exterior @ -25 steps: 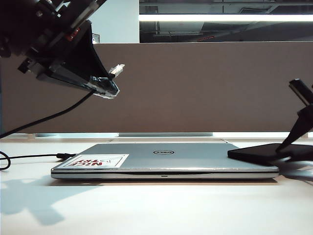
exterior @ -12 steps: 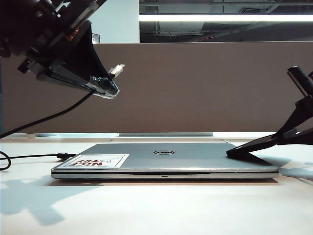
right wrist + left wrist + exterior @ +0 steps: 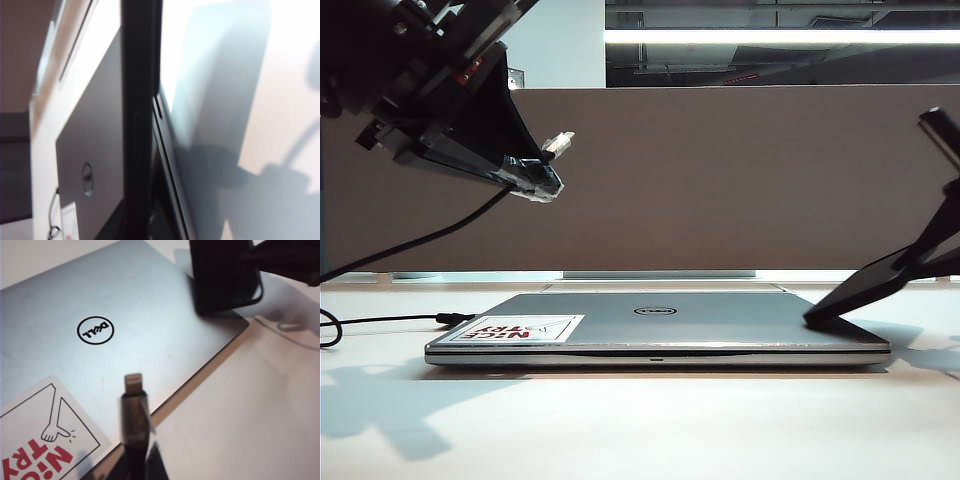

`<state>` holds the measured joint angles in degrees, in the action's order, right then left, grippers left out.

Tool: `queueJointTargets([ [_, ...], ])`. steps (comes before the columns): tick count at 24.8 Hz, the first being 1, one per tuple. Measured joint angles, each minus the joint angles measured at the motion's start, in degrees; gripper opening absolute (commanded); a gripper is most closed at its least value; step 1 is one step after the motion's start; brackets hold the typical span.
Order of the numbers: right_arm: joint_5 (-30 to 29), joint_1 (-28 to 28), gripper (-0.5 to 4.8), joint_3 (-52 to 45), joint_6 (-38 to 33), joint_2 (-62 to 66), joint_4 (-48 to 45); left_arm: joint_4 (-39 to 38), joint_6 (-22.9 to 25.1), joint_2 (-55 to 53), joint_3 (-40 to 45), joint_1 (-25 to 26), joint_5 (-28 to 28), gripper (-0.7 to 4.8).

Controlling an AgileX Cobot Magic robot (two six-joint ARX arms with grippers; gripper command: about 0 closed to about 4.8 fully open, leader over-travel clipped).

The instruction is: Pick up the charging cable and the phone, plug the charging cable into the charging port on the phone, and finally place them back on the table.

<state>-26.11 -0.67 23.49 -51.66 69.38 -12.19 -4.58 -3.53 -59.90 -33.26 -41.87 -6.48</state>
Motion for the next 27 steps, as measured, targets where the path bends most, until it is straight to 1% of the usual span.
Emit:
queueJointTargets([
  [1,0.52,0.0,-0.05,1.46,1.88,-2.1,5.55,0.0,0.0,0.0,0.0,0.0,0.0,-0.06],
  [3,1.44,0.0,-0.05,4.02,5.2,-4.72,12.87,-0.02,0.0,0.0,0.0,0.0,-0.02,-0.06],
  [5,1.68,0.0,-0.05,10.03,12.37,-8.92,25.79,-0.13,0.07,0.0,0.0,-0.31,-0.02,-0.06],
  [12,2.62,-0.33,-0.05,20.5,20.74,-10.75,46.93,-2.6,0.24,0.0,0.37,-0.35,-0.02,-0.06],
  [13,4.07,-1.49,-0.05,22.73,22.95,-10.75,51.87,-3.04,0.26,0.0,1.18,-0.35,0.02,-0.06],
  [15,6.6,-4.17,-0.05,25.53,26.32,-10.75,57.66,-3.23,0.26,-0.09,2.86,-0.35,0.0,-0.06],
  [20,10.29,-11.04,-0.05,27.65,28.15,-10.69,63.32,-3.58,0.26,-0.85,4.98,-0.35,0.0,-0.06],
  [22,14.75,-16.83,-0.05,27.89,28.44,-10.71,66.88,-3.39,0.26,-1.14,6.25,-0.35,0.0,-0.06],
  [24,18.1,-19.63,-0.05,27.89,28.46,-10.67,69.13,-3.1,0.26,-1.22,6.97,-0.35,0.0,-0.06],
  [27,23.34,-22.32,-0.05,27.89,28.48,-10.23,72.37,-2.97,0.26,-1.22,7.48,-0.35,0.0,-0.06],
])
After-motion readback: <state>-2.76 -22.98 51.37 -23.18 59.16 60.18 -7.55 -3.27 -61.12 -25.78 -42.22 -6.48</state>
